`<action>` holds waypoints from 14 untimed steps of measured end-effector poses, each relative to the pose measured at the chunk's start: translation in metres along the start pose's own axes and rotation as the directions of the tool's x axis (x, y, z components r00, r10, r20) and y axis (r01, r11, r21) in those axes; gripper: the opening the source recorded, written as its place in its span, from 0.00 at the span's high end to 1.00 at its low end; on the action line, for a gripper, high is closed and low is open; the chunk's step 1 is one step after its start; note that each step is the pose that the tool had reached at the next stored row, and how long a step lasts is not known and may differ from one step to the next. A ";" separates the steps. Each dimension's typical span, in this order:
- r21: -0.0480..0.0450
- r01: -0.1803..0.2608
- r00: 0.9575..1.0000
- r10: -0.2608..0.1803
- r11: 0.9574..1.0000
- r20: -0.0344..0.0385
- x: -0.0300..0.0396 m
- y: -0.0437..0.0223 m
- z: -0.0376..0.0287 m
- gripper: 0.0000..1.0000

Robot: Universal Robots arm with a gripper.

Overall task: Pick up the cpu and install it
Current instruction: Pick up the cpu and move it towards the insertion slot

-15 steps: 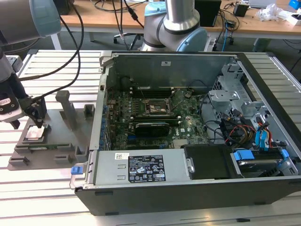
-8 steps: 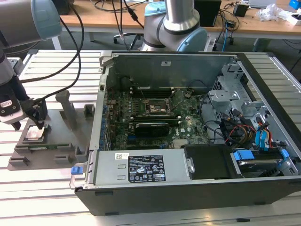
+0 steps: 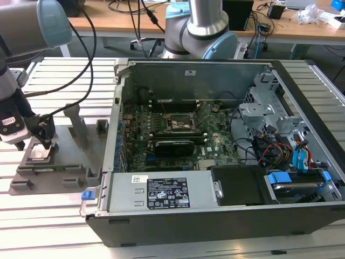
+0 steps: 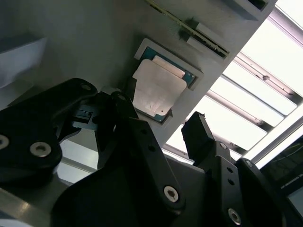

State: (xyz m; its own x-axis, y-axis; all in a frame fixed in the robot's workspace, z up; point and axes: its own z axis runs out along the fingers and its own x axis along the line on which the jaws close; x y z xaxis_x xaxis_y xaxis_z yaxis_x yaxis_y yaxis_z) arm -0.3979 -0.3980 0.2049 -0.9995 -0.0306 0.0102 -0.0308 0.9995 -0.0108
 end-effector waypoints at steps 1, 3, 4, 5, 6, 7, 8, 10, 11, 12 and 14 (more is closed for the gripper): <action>0.000 0.000 1.000 0.000 1.000 0.000 0.0000 0.0000 0.0009 0.34; 0.000 0.000 1.000 0.000 1.000 0.000 0.0000 0.0000 0.0023 0.34; 0.000 0.000 1.000 0.000 1.000 0.000 0.0000 0.0000 0.0029 0.34; 0.000 0.000 1.000 0.000 1.000 0.000 -0.0001 0.0000 0.0043 0.34; 0.000 0.000 1.000 0.000 1.000 0.000 -0.0001 0.0000 0.0051 0.34; 0.000 0.000 1.000 0.000 1.000 0.000 -0.0001 0.0001 0.0058 0.34; 0.000 0.000 1.000 0.000 1.000 0.000 -0.0001 0.0001 0.0065 0.34; 0.000 0.000 1.000 0.000 1.000 0.000 -0.0001 0.0001 0.0077 0.34; 0.000 0.000 1.000 0.000 1.000 0.000 -0.0001 0.0001 0.0083 0.34; 0.000 0.000 1.000 0.000 1.000 0.000 -0.0001 0.0001 0.0093 0.34; 0.000 0.000 1.000 0.000 1.000 0.000 -0.0001 0.0001 0.0106 0.34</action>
State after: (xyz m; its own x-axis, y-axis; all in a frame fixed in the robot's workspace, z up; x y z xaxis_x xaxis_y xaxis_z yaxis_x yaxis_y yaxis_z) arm -0.3979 -0.3980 0.1943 -0.9995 -0.0307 0.0101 -0.0308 0.9995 -0.0108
